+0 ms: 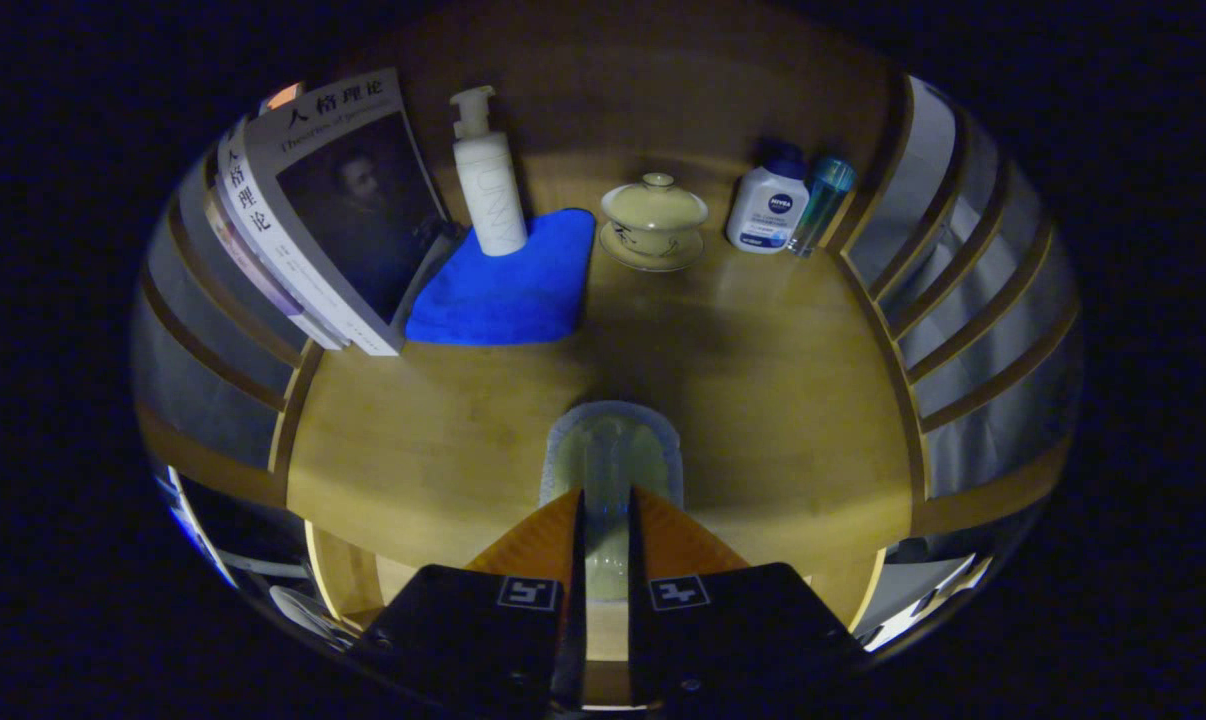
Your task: Pull open the drawer, take out the items inside it, and place them on the countertop above the cabinet.
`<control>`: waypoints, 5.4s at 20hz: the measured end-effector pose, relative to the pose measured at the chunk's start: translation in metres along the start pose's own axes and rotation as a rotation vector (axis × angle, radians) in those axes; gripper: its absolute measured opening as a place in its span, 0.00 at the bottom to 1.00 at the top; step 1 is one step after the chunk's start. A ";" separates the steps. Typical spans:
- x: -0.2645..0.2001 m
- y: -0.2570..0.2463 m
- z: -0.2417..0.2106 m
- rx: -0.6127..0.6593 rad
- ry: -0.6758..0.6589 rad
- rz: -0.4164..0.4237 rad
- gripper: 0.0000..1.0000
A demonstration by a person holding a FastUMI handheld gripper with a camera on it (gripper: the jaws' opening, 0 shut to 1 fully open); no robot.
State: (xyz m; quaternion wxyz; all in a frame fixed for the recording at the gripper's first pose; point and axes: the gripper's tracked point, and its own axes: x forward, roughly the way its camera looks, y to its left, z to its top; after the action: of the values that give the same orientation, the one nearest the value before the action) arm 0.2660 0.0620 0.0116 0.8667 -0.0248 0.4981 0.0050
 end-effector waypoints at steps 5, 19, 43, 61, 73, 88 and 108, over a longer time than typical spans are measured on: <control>-0.009 0.000 0.006 0.016 -0.098 0.002 0.38; -0.091 0.011 -0.049 0.001 -0.613 0.069 0.53; -0.089 0.000 -0.272 -0.018 -0.965 -0.003 0.98; -0.017 0.009 -0.263 0.008 -0.892 -0.033 0.99; 0.012 0.006 -0.192 0.008 -0.915 -0.033 0.99; 0.036 0.005 -0.147 -0.012 -0.954 -0.028 1.00; 0.003 -0.005 -0.143 -0.001 -0.969 -0.022 0.99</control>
State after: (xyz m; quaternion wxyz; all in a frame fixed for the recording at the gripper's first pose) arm 0.1440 0.0502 -0.0623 0.9990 -0.0251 0.0369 0.0071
